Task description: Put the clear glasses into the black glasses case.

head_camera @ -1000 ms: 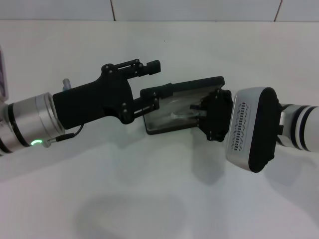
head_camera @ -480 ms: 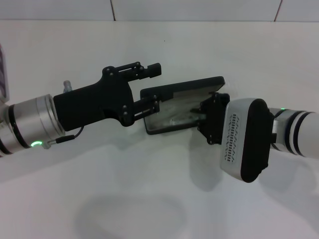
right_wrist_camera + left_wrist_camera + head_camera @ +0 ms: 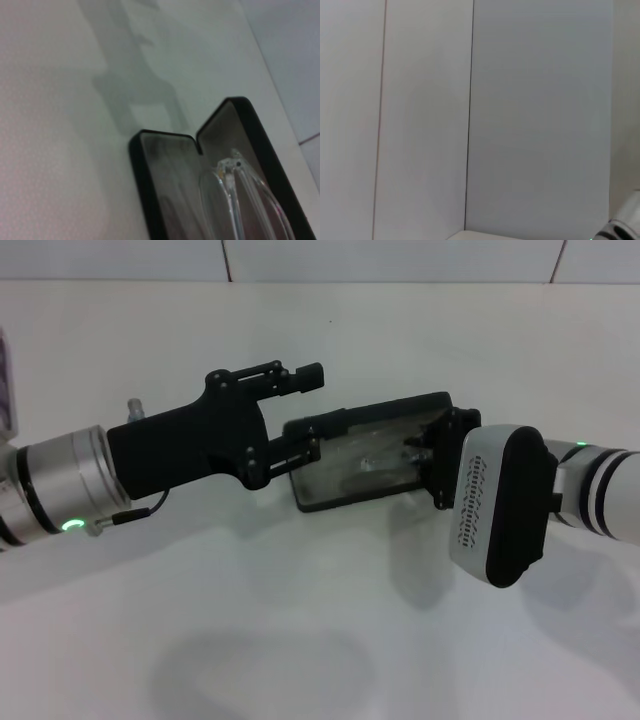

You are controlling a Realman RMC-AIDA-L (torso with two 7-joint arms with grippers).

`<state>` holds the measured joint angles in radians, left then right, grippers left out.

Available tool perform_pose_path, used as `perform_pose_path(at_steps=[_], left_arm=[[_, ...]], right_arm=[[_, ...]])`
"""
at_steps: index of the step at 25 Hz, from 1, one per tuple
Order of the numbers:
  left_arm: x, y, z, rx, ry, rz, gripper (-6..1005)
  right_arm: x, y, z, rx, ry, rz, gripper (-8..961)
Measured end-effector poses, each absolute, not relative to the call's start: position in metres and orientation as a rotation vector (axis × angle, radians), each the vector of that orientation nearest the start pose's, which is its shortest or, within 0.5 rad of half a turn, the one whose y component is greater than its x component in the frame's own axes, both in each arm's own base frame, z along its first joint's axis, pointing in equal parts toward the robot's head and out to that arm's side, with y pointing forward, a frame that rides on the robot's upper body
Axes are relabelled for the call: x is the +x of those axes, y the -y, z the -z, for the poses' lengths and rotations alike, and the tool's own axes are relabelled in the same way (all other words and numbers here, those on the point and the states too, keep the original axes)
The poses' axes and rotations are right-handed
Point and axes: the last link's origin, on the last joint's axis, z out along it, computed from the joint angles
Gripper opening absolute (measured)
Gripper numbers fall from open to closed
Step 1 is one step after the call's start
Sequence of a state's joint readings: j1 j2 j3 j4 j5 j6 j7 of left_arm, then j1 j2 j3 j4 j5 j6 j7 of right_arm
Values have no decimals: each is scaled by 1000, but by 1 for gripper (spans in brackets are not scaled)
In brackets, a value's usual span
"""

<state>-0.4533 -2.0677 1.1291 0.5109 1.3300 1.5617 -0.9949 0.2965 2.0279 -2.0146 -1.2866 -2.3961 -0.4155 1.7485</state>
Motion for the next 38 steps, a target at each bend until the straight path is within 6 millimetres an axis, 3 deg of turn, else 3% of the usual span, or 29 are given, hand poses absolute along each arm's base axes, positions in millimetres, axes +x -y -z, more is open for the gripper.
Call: perform_pose_path(at_steps=[33,38], left_arm=[[-223,-315,29,-2623,219,1089,543],[-222,-315,30,-2629,215,1088,543]], right_arm=[[184,-333,100,-2404,543,226,146],[184,-334,99,-2402,533,220,204]])
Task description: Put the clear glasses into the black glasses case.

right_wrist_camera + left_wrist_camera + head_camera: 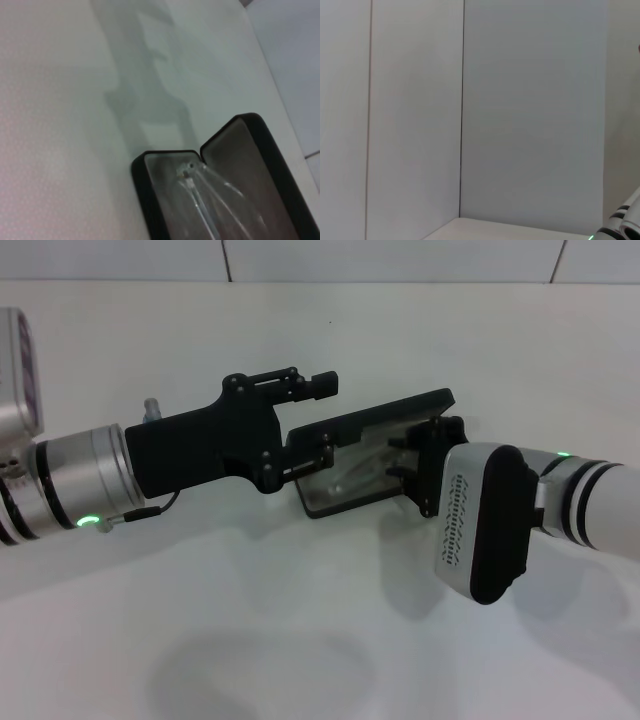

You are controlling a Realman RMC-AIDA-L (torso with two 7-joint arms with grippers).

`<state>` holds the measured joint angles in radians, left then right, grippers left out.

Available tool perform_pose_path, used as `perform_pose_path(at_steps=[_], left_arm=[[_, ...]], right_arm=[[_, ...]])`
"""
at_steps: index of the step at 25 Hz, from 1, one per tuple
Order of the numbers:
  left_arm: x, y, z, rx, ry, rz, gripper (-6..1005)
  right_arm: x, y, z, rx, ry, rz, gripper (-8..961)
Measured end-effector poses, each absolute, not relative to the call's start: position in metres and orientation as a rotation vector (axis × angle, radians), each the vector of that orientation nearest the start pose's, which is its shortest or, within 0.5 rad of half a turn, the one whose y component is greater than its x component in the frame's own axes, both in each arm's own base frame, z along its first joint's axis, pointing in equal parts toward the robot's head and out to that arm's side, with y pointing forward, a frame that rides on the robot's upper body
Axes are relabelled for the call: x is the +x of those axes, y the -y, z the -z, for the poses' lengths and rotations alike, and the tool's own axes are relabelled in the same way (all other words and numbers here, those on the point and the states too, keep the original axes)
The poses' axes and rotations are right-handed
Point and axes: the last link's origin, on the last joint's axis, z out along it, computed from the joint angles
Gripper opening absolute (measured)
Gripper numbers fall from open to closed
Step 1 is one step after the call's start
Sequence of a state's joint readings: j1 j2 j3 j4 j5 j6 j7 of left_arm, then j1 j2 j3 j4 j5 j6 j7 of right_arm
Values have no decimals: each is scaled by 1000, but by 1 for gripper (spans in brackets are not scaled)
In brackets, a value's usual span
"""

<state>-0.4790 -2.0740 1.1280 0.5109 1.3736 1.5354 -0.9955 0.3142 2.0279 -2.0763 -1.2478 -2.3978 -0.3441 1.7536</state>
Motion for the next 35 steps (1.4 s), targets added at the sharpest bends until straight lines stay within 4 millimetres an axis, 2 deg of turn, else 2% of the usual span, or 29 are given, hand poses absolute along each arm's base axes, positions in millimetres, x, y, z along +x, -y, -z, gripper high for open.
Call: perform_pose_path(at_steps=[11,18,27,35], left_arm=[[-223,-316,28,-2623,217,1085,543],[-229,-314,25,-2605,235,1076,543],[-228,-317,24,-2602,227,1073,543],[-223,-320,24,-2608,205,1078,543]], right_arm=[[177,-326,91,-2497,459,212,444],[168,-320,85,-2527,422,154,471],[160,-312,79,-2652,352,112,479],[155,-313,86,-2718,324,80,487]])
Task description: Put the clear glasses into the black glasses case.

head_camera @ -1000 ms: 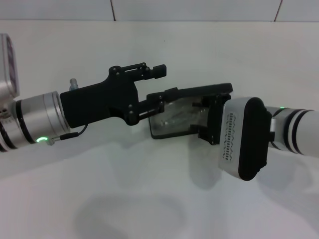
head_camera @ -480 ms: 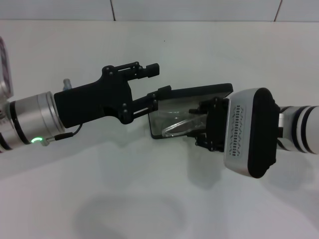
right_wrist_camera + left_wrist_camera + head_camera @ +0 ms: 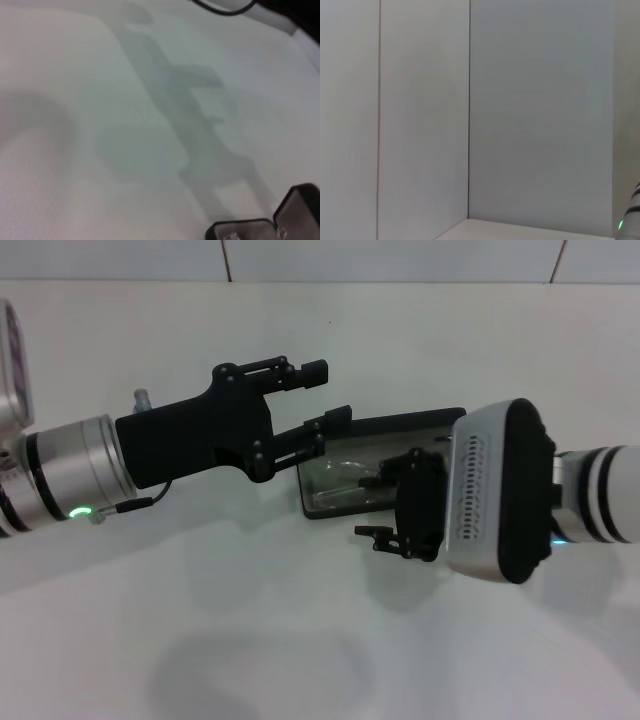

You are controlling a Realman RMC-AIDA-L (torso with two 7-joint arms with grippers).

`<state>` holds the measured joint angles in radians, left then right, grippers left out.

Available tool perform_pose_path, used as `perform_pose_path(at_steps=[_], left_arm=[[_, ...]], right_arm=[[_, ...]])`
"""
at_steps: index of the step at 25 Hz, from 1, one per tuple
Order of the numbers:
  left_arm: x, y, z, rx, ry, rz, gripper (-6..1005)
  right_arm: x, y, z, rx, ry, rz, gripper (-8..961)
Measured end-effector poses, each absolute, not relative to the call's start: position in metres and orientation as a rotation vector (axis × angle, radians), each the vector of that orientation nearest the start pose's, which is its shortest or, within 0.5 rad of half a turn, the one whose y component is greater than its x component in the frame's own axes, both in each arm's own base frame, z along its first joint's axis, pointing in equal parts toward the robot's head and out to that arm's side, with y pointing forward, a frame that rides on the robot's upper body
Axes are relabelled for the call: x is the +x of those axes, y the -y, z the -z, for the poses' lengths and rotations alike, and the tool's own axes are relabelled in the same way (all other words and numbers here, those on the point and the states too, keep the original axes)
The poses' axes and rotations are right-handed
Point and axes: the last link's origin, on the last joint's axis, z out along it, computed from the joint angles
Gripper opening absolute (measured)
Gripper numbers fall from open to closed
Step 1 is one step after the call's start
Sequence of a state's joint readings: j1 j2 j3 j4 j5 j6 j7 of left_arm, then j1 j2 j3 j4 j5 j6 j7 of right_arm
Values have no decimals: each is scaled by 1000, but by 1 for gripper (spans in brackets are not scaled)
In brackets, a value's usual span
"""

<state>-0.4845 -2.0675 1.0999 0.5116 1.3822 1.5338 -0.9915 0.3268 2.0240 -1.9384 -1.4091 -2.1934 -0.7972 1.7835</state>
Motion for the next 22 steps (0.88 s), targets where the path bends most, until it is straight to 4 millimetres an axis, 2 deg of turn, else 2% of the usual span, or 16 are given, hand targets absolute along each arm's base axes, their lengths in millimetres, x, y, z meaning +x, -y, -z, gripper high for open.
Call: perform_pose_path(at_steps=[6,11,14,17,20,22], left_arm=[[-223,-320,24,-2608,202,1080,543],[-224,-319,24,-2601,207,1080,543],[-224,-319,23,-2598,206,1083,543],[-223,-320,22,-2594,204,1086,543],[-224,-321,20,-2578,209,1090,543],[-225,-322,20,-2564,216,1094,543]], right_arm=[[158,-328,89,-2710,269,102,493],[156,-327,74,-2712,233,34,498],[157,-324,55,-2775,199,-79,500],[166,-327,24,-2799,109,-264,503],[192,-336,-6,-2750,-30,-467,506],[206,-338,-19,-2713,-88,-582,508]])
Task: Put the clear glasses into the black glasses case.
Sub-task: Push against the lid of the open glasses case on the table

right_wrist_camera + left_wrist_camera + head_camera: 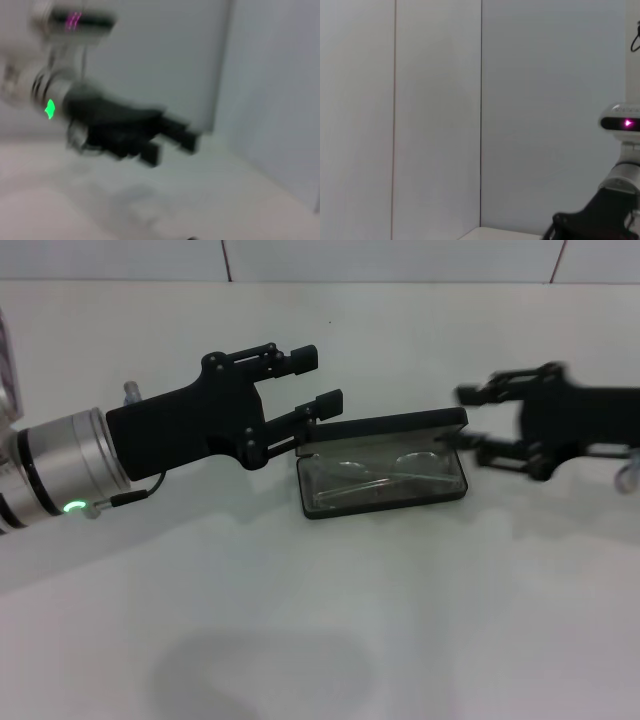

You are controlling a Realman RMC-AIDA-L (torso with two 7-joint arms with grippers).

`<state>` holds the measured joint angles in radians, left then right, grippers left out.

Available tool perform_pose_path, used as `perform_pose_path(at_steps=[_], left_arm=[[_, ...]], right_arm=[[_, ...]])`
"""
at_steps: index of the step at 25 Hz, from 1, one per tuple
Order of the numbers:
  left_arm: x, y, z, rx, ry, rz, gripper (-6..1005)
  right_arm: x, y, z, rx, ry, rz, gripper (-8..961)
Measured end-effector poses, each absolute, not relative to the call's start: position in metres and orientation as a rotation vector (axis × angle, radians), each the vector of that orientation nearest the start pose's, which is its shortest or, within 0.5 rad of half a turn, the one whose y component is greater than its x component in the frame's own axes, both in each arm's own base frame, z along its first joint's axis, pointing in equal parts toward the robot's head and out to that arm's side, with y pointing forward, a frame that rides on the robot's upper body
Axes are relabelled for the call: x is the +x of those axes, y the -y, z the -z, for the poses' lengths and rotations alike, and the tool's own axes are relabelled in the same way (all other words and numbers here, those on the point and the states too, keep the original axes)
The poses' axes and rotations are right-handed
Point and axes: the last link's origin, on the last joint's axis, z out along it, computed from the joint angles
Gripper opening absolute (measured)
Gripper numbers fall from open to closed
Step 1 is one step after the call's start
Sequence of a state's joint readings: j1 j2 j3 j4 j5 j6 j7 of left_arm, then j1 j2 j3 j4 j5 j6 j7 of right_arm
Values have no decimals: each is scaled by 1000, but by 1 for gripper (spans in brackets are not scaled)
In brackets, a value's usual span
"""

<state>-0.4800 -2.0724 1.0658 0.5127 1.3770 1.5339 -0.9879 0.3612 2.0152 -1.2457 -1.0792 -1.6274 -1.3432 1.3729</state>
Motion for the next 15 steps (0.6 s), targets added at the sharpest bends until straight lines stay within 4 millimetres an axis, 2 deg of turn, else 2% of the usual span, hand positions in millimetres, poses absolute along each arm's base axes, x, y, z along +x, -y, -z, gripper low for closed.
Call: perform_pose_path(at_steps=[3,7,11,15], left_arm=[[-224,-322,21,-2564,218,1096,543],[-224,-329,26,-2548,260,1054,543],[-223,-353,38,-2535,428,948,543],[-210,-383,60,-2572,553,770,543]], right_arm=[[233,-338,-39,-2661,-167,-805,511],[249,-330,-55,-2640,-181,-964,515],[262,-329,-65,-2541,-232,-991,518],[277,-332,-70,-2409,-318,-967,522]])
